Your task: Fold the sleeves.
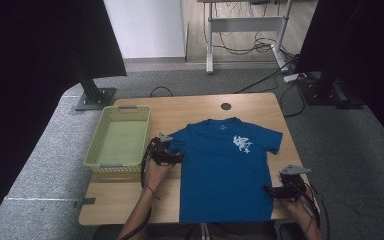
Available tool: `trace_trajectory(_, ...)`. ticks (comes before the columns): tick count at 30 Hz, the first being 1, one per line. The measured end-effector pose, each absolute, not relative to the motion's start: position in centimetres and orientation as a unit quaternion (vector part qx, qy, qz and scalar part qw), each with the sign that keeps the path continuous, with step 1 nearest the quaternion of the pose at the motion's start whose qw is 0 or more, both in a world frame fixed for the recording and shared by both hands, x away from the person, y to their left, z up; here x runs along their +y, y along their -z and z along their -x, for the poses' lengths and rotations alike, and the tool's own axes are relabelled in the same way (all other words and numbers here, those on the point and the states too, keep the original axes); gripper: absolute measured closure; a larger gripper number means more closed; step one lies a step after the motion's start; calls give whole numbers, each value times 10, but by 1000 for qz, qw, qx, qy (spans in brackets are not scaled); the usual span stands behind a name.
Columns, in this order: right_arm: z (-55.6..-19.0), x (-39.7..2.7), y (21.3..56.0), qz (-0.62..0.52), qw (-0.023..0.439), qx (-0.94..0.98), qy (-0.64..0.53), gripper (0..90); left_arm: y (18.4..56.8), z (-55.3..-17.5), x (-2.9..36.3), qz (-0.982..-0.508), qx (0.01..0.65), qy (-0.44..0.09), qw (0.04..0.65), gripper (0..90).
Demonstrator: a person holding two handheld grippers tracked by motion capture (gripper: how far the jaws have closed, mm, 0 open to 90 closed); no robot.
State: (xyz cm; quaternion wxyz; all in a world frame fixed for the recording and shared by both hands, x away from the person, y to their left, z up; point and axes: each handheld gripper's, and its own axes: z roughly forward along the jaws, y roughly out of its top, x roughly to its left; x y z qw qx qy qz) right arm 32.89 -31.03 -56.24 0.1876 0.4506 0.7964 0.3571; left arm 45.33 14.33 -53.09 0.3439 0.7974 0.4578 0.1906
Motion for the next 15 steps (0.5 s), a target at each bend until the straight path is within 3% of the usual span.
trace_trajectory(15,-329,-310,562,-452,189,795,-356,107,533,-497,149,-785,486,-202,326,65)
